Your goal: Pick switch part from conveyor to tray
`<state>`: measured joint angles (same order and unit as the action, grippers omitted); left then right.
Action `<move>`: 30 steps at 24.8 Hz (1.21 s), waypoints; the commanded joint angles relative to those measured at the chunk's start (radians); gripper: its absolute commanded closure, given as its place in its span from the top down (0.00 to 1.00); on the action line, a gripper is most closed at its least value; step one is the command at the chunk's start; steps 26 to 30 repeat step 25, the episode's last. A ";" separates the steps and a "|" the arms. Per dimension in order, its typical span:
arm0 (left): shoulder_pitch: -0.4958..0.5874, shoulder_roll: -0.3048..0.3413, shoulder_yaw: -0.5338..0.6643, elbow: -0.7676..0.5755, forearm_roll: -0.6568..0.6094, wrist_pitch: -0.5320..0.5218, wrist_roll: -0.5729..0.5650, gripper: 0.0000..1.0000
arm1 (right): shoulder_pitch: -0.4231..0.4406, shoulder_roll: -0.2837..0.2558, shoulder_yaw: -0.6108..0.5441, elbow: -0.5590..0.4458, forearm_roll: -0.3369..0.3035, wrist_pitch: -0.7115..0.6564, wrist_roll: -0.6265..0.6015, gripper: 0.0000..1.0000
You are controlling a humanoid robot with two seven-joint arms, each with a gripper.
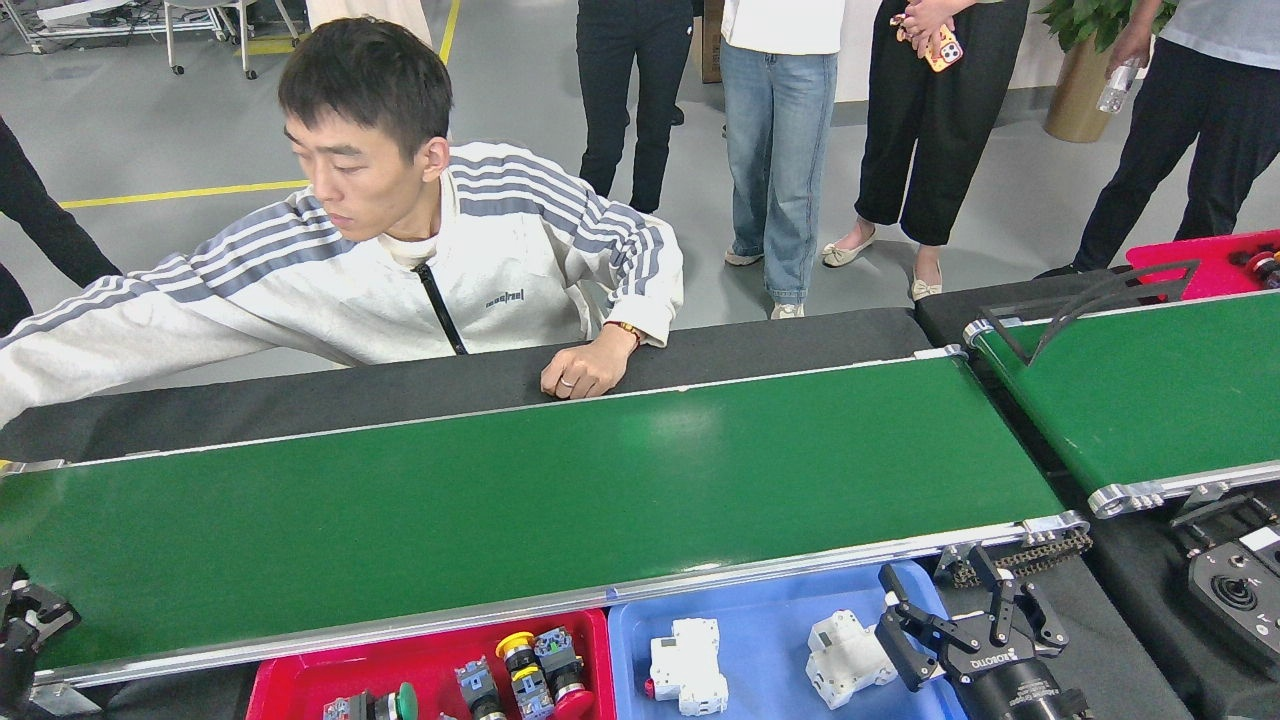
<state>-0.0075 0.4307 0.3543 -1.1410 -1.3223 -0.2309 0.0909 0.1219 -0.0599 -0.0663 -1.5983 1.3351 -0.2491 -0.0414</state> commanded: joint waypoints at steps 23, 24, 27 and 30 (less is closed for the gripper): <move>0.432 -0.339 0.078 -0.638 -0.017 -0.059 0.006 1.00 | 0.019 -0.001 -0.067 -0.046 0.032 0.057 0.020 0.99; 0.432 -0.336 0.077 -0.637 -0.017 -0.061 0.006 1.00 | 0.031 -0.001 -0.066 -0.061 0.046 0.068 0.020 0.99; 0.432 -0.334 0.077 -0.637 -0.017 -0.062 0.006 1.00 | 0.044 -0.001 -0.066 -0.077 0.050 0.070 0.020 0.99; 0.432 -0.334 0.077 -0.637 -0.017 -0.062 0.006 1.00 | 0.044 -0.001 -0.066 -0.077 0.050 0.070 0.020 0.99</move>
